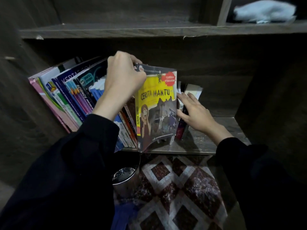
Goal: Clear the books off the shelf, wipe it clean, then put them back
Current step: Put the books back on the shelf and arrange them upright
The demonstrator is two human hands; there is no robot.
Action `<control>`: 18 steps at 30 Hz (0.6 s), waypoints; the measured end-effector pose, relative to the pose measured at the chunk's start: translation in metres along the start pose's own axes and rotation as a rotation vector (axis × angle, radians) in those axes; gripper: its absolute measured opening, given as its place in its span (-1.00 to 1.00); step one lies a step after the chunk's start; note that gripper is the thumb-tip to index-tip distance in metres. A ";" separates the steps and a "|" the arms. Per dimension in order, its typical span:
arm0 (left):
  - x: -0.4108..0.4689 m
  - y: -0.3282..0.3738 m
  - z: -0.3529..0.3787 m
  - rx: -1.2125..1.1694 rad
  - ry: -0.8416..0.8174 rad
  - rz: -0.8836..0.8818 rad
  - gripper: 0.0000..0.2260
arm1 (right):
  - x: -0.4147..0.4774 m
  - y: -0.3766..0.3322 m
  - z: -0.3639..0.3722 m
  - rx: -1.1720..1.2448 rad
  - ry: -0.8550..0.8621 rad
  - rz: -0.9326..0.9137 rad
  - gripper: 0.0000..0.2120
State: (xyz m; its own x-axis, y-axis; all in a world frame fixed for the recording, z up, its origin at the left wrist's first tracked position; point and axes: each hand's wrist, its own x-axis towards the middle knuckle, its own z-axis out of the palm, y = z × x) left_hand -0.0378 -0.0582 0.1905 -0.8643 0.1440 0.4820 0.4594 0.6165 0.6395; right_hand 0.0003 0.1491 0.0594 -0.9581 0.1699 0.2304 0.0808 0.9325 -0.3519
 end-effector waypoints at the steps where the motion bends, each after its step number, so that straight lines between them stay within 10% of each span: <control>1: 0.003 0.000 0.000 0.004 0.012 0.001 -0.77 | 0.000 0.001 0.000 0.004 0.001 -0.006 -0.42; 18: -0.063 -0.047 0.142 -0.073 0.019 0.079 -0.62 | 0.008 -0.011 0.010 -0.021 0.035 -0.013 -0.42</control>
State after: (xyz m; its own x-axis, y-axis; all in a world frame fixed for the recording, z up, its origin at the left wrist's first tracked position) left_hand -0.0337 0.0140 0.0450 -0.8208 0.1750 0.5438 0.5406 0.5457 0.6403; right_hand -0.0112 0.1368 0.0567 -0.9491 0.1681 0.2664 0.0741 0.9411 -0.3298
